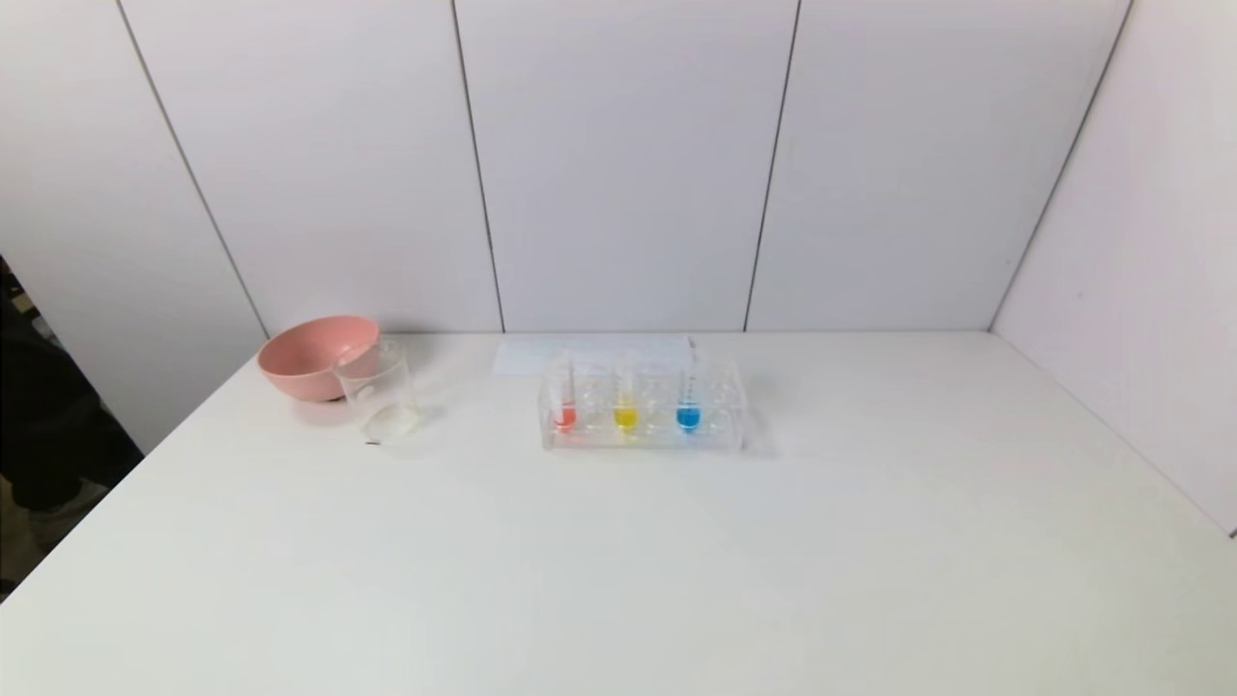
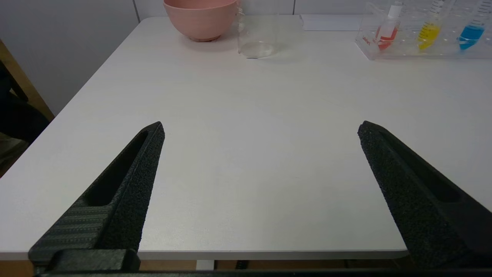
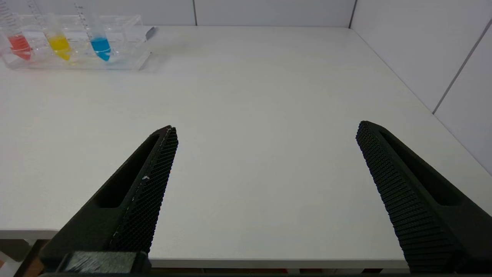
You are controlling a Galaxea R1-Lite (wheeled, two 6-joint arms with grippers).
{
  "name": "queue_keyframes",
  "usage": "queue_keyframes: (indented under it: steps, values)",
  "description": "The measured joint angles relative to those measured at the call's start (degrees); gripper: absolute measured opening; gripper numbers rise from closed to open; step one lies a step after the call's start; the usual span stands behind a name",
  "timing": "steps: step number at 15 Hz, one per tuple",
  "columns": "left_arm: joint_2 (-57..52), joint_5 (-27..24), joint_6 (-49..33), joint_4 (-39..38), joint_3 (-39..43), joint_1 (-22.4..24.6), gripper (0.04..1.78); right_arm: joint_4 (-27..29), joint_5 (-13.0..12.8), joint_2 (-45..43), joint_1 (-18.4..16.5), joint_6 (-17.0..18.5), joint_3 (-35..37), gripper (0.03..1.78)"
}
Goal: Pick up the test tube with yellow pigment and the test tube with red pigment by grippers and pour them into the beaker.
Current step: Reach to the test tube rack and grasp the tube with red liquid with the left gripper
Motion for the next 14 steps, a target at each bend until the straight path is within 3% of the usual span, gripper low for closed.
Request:
queue_keyframes:
  steps: [14]
  values:
    - [0.0, 0.0, 0.0, 0.0, 0.0, 0.0, 1.76, 0.0, 0.0, 0.0, 0.0, 0.0, 0.0, 1.7]
